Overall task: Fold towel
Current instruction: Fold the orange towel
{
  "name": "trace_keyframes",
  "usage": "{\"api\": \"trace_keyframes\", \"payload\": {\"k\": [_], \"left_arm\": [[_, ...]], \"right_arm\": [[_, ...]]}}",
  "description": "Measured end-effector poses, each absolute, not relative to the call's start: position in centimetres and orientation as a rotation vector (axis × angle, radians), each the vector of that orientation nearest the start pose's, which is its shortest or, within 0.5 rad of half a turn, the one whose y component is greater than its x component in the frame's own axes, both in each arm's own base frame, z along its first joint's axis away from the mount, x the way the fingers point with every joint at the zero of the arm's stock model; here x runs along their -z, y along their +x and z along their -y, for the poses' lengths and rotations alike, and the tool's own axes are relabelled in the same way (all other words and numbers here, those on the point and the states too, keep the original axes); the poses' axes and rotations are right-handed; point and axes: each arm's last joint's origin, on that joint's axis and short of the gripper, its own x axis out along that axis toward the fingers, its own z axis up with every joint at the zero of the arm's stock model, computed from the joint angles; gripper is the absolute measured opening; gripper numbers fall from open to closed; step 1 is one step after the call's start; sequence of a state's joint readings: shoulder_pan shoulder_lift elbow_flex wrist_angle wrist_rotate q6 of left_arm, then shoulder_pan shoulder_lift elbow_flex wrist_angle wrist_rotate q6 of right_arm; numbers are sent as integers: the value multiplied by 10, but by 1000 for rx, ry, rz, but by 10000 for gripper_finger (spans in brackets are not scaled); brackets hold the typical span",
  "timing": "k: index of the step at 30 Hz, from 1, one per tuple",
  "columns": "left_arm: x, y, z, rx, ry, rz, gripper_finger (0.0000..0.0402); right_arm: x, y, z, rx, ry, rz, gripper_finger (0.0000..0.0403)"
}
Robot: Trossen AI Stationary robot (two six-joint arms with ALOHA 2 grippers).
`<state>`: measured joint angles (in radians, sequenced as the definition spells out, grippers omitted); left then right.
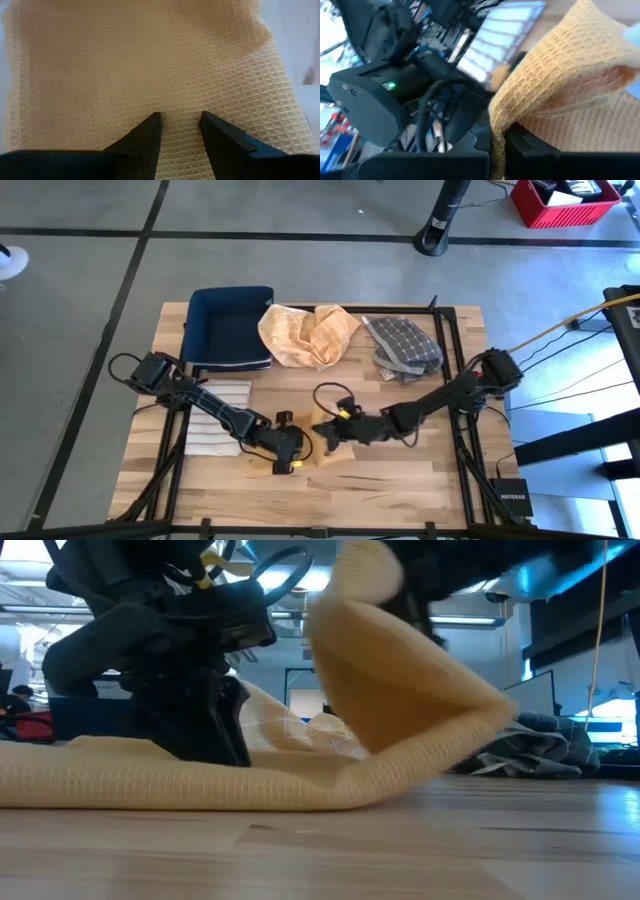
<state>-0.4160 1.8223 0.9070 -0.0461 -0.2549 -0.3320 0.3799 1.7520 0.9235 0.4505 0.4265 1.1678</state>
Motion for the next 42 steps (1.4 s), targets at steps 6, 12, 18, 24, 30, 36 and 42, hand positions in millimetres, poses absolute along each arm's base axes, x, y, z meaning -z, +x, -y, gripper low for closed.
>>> {"api": "trace_keyframes", "payload": {"k": [6, 12, 18, 24, 30, 36, 42], "left_arm": [[-124, 311, 129, 0, 14, -917, 133], [-168, 292, 132, -12, -6, -970, 133], [-200, 244, 143, -76, -85, -1079, 133], [-158, 215, 155, -157, -74, -1077, 133], [-124, 217, 148, -200, -129, -1038, 133], [-122, 229, 142, -190, -138, -986, 133], [-121, 227, 144, -174, -120, -992, 133]], "right_arm": [[-185, 367, -125, 190, 982, -315, 18], [-186, 368, -125, 187, 982, -310, 18], [-186, 368, -125, 185, 982, -314, 19], [-189, 369, -125, 172, 995, -282, 19], [-196, 384, -124, 167, 1005, -252, 19], [-186, 415, -128, 140, 992, -279, 19], [-179, 435, -125, 133, 1001, -277, 19]]}}
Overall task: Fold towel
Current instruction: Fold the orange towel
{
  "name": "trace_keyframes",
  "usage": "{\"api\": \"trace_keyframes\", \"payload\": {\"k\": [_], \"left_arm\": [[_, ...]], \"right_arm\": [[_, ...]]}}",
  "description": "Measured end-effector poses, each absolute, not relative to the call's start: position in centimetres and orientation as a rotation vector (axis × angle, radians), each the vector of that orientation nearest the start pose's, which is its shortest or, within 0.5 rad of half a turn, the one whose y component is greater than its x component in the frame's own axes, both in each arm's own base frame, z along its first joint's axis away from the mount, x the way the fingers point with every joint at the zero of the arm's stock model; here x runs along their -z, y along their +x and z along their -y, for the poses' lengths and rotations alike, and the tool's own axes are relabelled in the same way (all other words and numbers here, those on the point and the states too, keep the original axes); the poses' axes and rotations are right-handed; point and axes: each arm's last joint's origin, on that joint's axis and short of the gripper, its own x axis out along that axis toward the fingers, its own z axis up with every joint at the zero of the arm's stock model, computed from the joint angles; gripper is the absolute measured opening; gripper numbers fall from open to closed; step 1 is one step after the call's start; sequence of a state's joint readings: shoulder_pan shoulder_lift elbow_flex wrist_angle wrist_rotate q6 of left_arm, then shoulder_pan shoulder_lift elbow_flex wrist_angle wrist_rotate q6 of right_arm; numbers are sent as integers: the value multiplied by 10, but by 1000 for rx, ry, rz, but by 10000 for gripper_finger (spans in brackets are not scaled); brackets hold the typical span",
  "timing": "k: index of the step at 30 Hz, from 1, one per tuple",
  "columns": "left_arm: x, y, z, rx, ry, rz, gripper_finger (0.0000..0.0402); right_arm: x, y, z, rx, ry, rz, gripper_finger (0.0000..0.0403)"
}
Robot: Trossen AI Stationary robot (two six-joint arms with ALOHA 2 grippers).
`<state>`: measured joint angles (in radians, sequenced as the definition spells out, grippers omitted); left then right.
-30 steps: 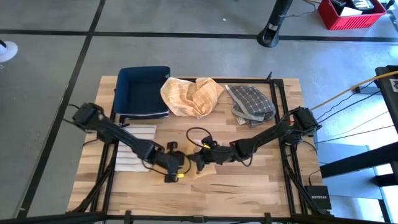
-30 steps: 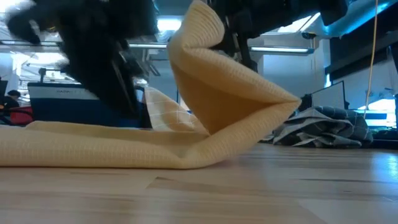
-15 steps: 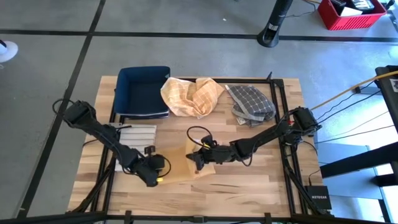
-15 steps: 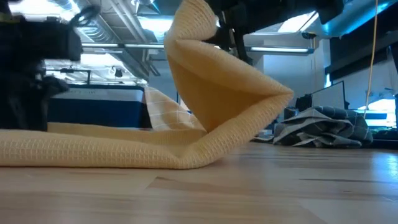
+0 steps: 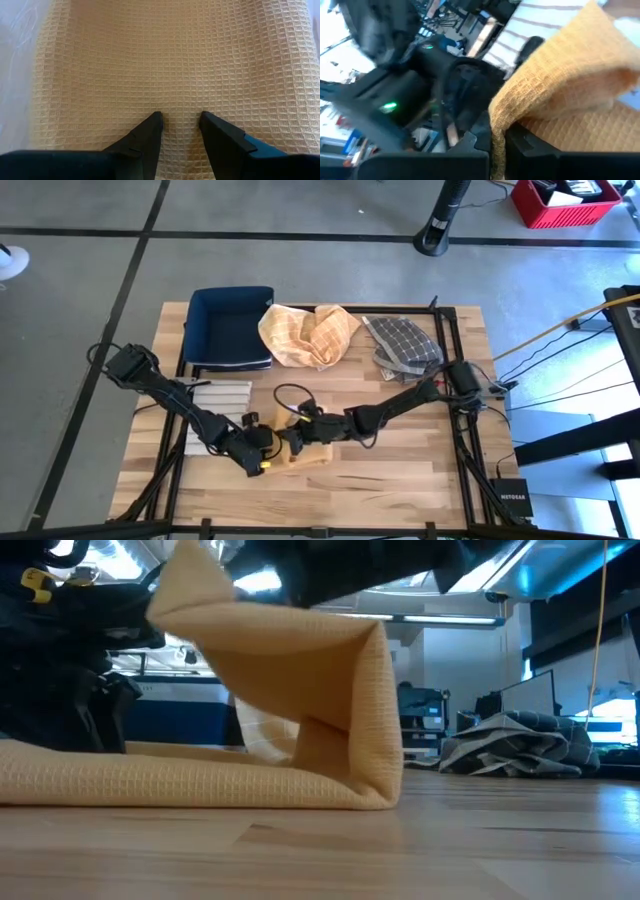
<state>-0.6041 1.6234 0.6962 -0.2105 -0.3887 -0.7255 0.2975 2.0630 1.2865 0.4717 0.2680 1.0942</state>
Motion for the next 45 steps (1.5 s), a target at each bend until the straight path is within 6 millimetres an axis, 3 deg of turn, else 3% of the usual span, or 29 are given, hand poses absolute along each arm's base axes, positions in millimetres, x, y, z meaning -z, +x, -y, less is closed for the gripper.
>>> {"api": "trace_keyframes", "payload": {"k": [6, 12, 21, 27, 32, 37, 45], "left_arm": [[-129, 223, 142, -148, -137, -1008, 133], [-156, 218, 139, -125, -179, -934, 133], [-163, 212, 134, -120, -174, -1003, 133], [-205, 201, 128, -131, -166, -1092, 133], [-229, 194, 124, -124, -194, -983, 133], [-232, 194, 123, -149, -177, -940, 133], [-232, 194, 124, -139, -166, -937, 133]], "right_arm": [[-169, 439, -121, 155, 1003, -287, 19], [-169, 442, -124, 122, 1054, -226, 19], [-166, 443, -126, 126, 1052, -213, 19], [-150, 448, -127, 160, 1053, -234, 19], [-142, 461, -131, 150, 1051, -234, 19], [-135, 470, -134, 143, 1032, -235, 19], [-129, 469, -135, 122, 1011, -313, 24]]}}
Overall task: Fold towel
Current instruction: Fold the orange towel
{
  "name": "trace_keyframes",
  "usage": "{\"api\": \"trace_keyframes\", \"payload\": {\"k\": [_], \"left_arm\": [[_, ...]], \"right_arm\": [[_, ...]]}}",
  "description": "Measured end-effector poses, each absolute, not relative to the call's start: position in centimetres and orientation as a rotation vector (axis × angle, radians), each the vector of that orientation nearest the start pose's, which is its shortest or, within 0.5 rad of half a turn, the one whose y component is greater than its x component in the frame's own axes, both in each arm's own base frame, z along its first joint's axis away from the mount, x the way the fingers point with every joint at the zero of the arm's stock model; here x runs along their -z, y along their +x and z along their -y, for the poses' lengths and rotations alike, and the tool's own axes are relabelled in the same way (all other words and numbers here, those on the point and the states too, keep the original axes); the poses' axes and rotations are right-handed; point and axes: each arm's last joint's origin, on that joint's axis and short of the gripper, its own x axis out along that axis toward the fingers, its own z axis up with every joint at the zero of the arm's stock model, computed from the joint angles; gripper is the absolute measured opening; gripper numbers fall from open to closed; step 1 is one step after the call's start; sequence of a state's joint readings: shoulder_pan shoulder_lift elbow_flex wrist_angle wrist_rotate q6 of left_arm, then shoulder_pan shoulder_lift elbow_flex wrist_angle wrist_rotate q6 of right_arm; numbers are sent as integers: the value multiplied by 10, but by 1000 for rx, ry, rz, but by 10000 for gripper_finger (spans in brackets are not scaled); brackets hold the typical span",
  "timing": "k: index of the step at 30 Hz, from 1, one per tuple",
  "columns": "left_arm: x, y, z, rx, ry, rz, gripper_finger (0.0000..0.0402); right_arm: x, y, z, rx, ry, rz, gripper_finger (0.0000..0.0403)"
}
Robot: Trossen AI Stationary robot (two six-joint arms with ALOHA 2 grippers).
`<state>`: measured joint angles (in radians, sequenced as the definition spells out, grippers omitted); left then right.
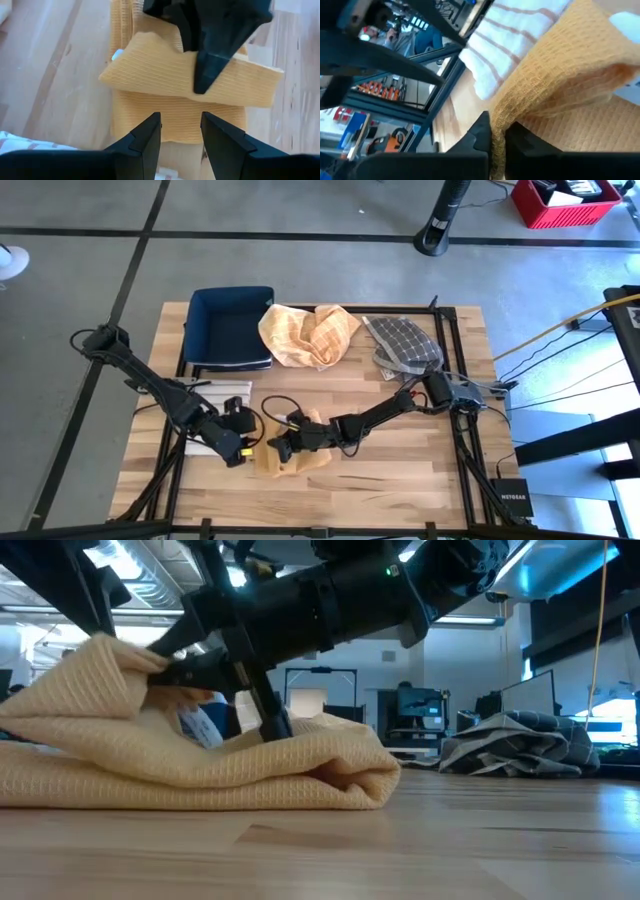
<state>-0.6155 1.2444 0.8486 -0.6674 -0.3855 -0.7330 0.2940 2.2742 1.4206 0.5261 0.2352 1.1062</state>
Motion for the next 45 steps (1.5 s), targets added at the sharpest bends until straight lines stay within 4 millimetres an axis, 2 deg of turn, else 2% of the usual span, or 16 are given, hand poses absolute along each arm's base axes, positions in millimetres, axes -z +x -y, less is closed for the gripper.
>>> {"api": "trace_keyframes", "payload": {"k": [3, 10, 14, 18, 23, 28, 32, 36, 38, 40, 43, 45], "left_arm": [[-232, 195, 124, -139, -165, -938, 133], [-232, 194, 124, -140, -164, -939, 133], [-236, 192, 123, -130, -178, -927, 133], [-243, 188, 120, -103, -206, -909, 133], [-251, 183, 117, -91, -251, -883, 133], [-250, 184, 118, -99, -258, -870, 133], [-241, 188, 119, -113, -272, -805, 133], [-226, 191, 120, -96, -315, -733, 133], [-216, 193, 122, -87, -335, -706, 133], [-202, 195, 122, -96, -346, -708, 133], [-181, 200, 124, -123, -357, -733, 133], [-168, 205, 126, -129, -358, -764, 133]], "right_arm": [[-130, 469, -136, 95, 987, -319, 50], [-136, 471, -137, 32, 995, -288, 147], [-135, 470, -138, -18, 941, -318, 180], [-136, 470, -139, -21, 934, -312, 192], [-150, 474, -134, -70, 956, -185, 193], [-139, 472, -133, -41, 905, -297, 193], [-140, 471, -135, -134, 840, -362, 193], [-161, 464, -131, -250, 728, -462, 193], [-173, 456, -128, -210, 621, -539, 193], [-176, 446, -123, -102, 484, -623, 193], [-173, 432, -125, 21, 263, -713, 193], [-167, 426, -132, 31, 182, -720, 193]]}}
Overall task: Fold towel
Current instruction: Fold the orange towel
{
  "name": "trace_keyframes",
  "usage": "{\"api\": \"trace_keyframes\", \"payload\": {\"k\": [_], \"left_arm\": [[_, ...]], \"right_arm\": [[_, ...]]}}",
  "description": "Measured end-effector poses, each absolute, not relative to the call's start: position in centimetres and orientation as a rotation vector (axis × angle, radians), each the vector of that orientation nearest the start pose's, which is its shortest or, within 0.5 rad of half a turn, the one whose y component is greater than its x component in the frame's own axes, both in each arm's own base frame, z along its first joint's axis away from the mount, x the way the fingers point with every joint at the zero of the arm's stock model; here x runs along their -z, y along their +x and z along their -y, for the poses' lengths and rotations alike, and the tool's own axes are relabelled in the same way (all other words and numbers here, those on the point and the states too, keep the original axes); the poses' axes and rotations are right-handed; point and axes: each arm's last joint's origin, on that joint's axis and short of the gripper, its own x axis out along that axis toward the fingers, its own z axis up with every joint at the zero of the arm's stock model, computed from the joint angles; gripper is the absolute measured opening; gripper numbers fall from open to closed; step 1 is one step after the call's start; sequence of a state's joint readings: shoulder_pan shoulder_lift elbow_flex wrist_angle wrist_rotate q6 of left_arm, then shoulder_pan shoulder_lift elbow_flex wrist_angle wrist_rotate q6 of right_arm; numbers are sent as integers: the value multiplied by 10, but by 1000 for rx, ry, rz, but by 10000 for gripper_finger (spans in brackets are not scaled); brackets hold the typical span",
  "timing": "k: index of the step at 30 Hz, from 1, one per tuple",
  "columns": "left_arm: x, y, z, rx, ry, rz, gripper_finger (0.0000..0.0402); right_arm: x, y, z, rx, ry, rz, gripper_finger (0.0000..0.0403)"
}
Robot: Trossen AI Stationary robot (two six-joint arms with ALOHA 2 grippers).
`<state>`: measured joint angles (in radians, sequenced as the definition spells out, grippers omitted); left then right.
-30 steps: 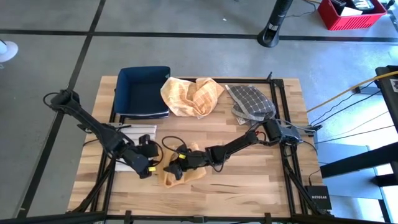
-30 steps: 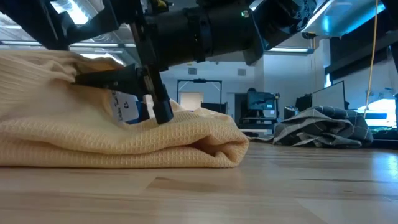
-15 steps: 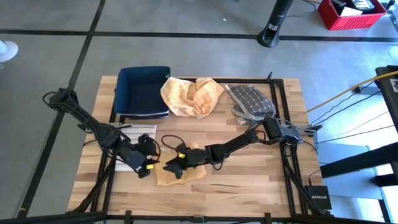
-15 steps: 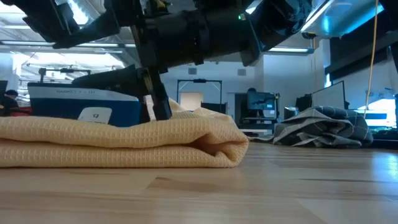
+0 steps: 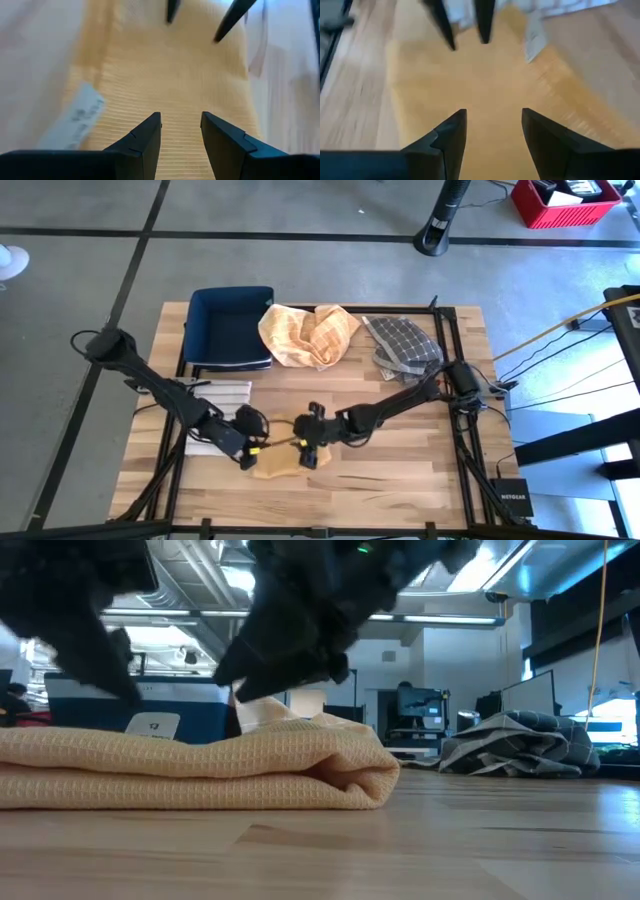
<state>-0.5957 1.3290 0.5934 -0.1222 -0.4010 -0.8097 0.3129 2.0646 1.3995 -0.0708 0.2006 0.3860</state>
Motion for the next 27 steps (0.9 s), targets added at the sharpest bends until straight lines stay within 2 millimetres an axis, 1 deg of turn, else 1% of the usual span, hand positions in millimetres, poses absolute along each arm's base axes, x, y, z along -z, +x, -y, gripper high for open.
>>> {"api": "trace_keyframes", "payload": {"k": [3, 5, 7, 10, 13, 16, 18, 20, 22, 23, 25, 27], "left_arm": [[-152, 213, 132, -109, -349, -839, 133], [-141, 216, 135, -107, -338, -886, 133], [-131, 217, 136, -117, -331, -939, 133], [-120, 217, 138, -135, -340, -994, 133], [-119, 219, 138, -139, -354, -1007, 133], [-134, 224, 138, -99, -367, -996, 133], [-154, 230, 140, -48, -370, -944, 133], [-181, 239, 142, -1, -382, -843, 133], [-198, 241, 141, -3, -334, -770, 133], [-203, 243, 140, -25, -303, -733, 133], [-210, 247, 137, -86, -237, -655, 133], [-208, 252, 130, -143, -172, -623, 133]], "right_arm": [[-145, 416, -145, -47, 160, -722, 193], [-127, 403, -148, -38, 130, -773, 193], [-116, 393, -150, -2, 93, -795, 193], [-108, 381, -153, 39, 30, -845, 193], [-108, 378, -154, 43, 6, -864, 193], [-118, 377, -156, 15, 4, -867, 193], [-131, 376, -157, -13, -4, -849, 193], [-154, 374, -157, -35, 16, -804, 193], [-174, 369, -156, -47, 29, -777, 193], [-181, 365, -157, -51, 22, -784, 193], [-185, 359, -158, -24, -5, -795, 193], [-186, 355, -162, 16, -36, -784, 193]]}}
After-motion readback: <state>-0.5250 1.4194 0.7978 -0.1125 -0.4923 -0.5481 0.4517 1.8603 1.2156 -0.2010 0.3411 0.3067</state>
